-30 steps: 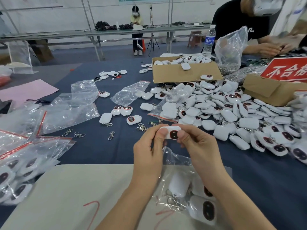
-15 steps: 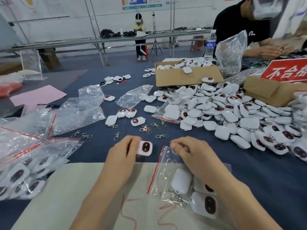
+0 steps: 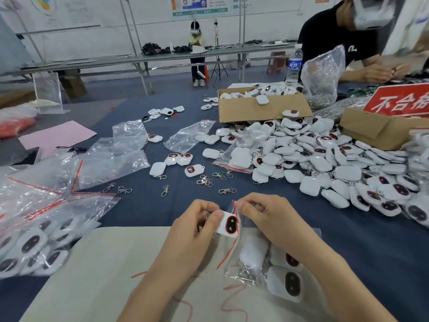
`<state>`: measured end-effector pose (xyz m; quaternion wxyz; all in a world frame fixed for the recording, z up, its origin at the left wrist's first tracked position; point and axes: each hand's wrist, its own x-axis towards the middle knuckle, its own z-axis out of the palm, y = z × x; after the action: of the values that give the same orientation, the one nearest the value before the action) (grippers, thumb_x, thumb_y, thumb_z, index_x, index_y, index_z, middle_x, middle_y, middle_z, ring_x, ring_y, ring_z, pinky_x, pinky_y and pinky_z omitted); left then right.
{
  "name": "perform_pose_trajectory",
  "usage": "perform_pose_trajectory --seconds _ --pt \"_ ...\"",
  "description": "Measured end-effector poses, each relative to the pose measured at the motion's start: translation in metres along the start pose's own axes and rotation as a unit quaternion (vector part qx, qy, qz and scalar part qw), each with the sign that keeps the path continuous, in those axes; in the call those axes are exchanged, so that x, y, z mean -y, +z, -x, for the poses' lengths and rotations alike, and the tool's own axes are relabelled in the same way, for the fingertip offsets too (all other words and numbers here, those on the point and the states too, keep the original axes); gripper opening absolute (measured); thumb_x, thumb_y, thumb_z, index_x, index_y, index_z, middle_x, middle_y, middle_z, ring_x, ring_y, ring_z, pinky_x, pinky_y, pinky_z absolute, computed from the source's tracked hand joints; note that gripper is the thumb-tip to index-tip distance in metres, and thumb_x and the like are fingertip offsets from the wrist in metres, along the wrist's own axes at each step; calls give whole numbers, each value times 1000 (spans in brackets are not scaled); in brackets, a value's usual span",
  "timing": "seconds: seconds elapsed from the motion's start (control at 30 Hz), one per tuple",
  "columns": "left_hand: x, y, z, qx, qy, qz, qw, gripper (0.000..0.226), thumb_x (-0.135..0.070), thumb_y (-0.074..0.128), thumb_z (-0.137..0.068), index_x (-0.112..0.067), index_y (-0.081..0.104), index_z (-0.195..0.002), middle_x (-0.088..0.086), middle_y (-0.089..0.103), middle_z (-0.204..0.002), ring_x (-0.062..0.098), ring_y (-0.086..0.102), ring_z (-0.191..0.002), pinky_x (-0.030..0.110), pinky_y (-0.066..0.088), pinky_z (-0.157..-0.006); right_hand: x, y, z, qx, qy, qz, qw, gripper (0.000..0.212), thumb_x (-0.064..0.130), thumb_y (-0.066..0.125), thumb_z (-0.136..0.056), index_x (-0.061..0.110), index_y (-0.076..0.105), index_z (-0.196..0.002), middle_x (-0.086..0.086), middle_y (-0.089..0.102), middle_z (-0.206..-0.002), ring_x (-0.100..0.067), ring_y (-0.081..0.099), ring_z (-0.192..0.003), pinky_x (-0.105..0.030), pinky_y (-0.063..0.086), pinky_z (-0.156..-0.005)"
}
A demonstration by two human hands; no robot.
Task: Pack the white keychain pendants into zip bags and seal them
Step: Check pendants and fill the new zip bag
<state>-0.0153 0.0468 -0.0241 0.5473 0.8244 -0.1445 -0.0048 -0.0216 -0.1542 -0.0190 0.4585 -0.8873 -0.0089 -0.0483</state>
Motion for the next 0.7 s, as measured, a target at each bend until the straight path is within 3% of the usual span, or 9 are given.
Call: perform_pose_trajectory --seconds 0.1,0.23,0.43,0.6,0.7 --pt "-2 6 0 -35 -7 5 999 8 -34 66 -95 -40 65 -90 -16 73 -83 11 65 -74 18 48 -64 0 -2 -1 -9 -10 -20 1000 14 42 62 -97 46 69 -85 14 73 -77 -4 66 -75 -21 51 -70" --pt "-6 15 2 -57 8 13 998 17 -24 71 -92 -40 70 -86 -14 69 -86 4 65 -76 12 47 -68 2 0 0 -14 -20 -42 999 14 41 64 -96 43 71 -84 16 73 -74 0 65 -68 -12 48 -65" --pt "-17 18 5 1 -27 144 989 29 -4 52 -103 -29 63 -113 -6 76 -82 1 64 -64 9 45 -62 5 -3 0 -14 -19 -85 996 12 41 62 -95 41 71 -87 9 71 -68 -3 58 -54 -15 46 -55" --pt "-16 19 15 129 -69 146 978 29 -34 47 -102 -56 51 -122 -6 76 -104 18 57 -66 25 46 -54 5 -2 1 -24 -25 -55 998 15 41 60 -95 49 70 -86 13 72 -74 -9 65 -70 -20 48 -65" --pt "-9 19 12 57 43 23 997 28 -51 41 -97 -56 50 -123 -21 74 -105 10 61 -62 18 48 -58 5 -6 3 -22 -17 13 1000 19 50 53 -96 42 70 -94 13 72 -80 -8 64 -77 -33 53 -76"
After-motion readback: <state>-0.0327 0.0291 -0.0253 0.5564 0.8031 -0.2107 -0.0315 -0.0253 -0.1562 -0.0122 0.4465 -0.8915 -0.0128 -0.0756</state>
